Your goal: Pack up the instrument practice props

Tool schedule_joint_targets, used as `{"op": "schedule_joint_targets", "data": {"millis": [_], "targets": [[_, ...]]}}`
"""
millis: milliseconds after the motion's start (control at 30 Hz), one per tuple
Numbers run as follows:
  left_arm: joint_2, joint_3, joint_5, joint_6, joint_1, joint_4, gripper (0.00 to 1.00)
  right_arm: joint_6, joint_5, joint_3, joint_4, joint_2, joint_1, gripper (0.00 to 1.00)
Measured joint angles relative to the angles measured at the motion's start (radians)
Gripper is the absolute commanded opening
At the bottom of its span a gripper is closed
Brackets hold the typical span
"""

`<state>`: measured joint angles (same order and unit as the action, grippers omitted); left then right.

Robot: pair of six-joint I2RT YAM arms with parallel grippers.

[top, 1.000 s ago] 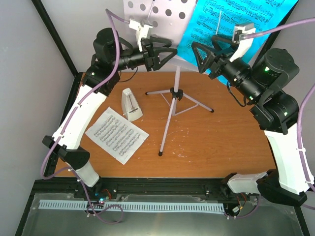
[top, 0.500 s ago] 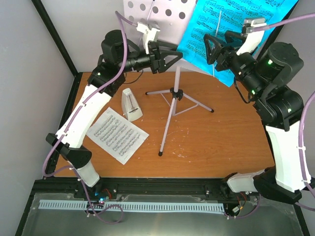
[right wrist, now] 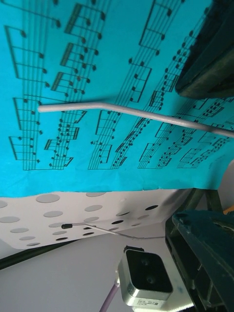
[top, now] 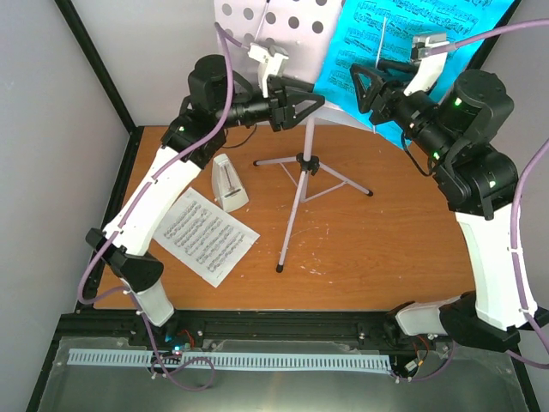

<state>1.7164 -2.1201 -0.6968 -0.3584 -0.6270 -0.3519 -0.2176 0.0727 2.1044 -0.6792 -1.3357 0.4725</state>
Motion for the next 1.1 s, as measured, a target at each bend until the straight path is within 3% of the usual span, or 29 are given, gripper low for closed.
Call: {"op": "schedule_joint_targets", "data": {"millis": [400, 733, 1033, 1100], "targets": [[0.009, -0.002, -0.009, -0.007, -0.003, 0.027, 0.38, -0.017, 0.029, -0.069, 0.061, 0.002, -0.001, 0.31], [0.011, -0.001, -0.026, -0.024, -0.003, 0.087, 0.31, -0.021, 0.029, -0.129, 0.101, 0.023, -0.001, 0.2], [0.056, -0.016, -0.05, -0.05, -0.004, 0.12, 0.02, -0.018, 0.024, -0.168, 0.135, 0.045, -0.002, 0.03], [0.059, -0.017, -0.049, -0.052, -0.004, 0.126, 0.0, -0.009, 0.023, -0.178, 0.15, 0.048, -0.004, 0.03]]}}
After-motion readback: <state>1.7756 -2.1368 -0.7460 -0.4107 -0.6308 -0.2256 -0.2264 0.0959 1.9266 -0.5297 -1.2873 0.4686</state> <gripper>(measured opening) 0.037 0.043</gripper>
